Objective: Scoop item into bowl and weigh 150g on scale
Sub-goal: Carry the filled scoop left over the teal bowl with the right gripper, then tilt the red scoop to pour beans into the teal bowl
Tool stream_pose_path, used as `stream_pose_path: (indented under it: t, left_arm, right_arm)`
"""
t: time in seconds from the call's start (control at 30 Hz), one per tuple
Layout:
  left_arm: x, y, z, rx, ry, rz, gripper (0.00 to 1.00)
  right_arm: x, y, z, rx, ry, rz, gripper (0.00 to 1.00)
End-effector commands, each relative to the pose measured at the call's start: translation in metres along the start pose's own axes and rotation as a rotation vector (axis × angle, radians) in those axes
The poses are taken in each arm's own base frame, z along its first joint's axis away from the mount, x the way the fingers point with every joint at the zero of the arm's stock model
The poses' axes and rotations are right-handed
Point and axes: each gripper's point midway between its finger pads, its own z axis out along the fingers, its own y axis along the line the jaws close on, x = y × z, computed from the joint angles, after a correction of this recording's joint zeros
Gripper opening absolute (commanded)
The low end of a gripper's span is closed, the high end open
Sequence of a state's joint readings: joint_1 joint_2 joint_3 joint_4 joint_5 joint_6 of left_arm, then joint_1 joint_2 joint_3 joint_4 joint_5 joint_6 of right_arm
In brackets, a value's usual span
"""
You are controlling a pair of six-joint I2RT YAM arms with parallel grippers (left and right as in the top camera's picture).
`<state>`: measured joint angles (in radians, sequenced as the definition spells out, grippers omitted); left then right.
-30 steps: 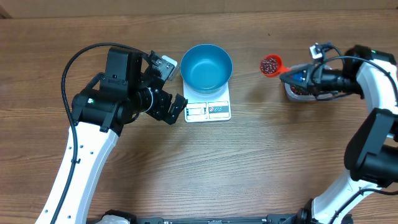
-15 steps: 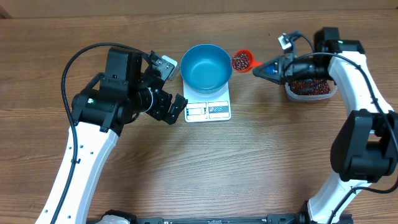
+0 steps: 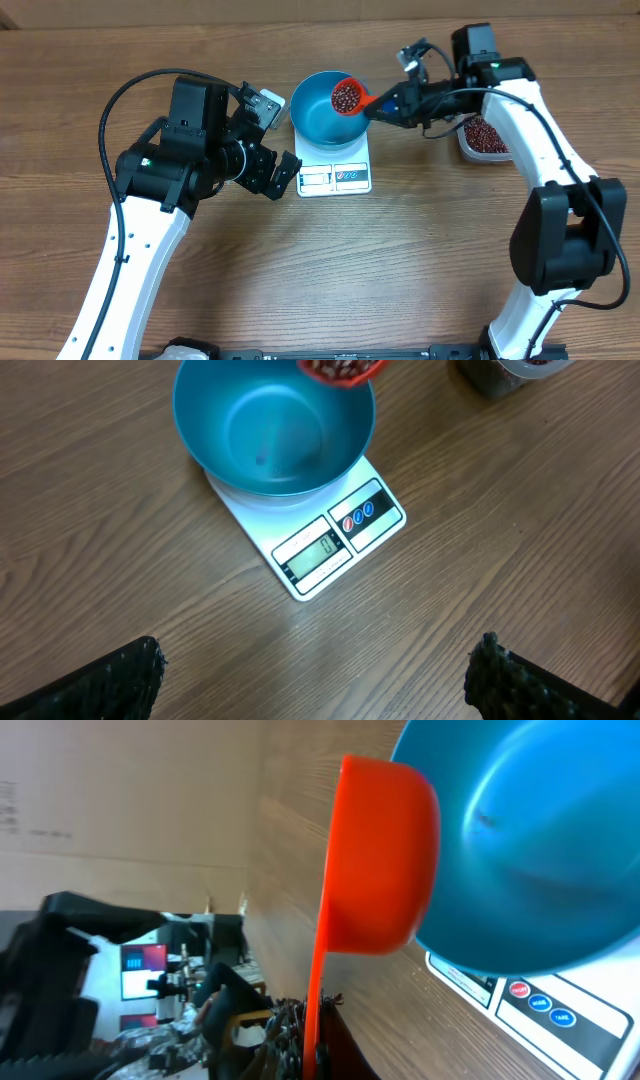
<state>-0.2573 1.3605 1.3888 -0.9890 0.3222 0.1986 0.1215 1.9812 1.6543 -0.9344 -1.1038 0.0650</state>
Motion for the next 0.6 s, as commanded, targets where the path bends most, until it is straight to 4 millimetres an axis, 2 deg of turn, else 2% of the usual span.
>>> stream_pose_path:
  t: [0.0,0.27,0.57]
  left_arm:
    - [-0.0039,-0.0003,-0.0011,0.005,-0.007,0.016,1.0]
    - [-0.0039,-0.0003,-0.0011,0.005,-0.007,0.016,1.0]
    - [-0.0039,-0.0001,-0.0011,0.005,-0.007,0.016,1.0]
  right_arm:
    - [-0.0083,0.0205,-0.0023,0.047,-0.032,-0.037,0.04]
    - [-0.0106,0.0226,0.0032,0.054,-0.036,-0.064,0.04]
    - [-0.016,0.0147,0.0044,0.11,-0.056,-0.087,0.04]
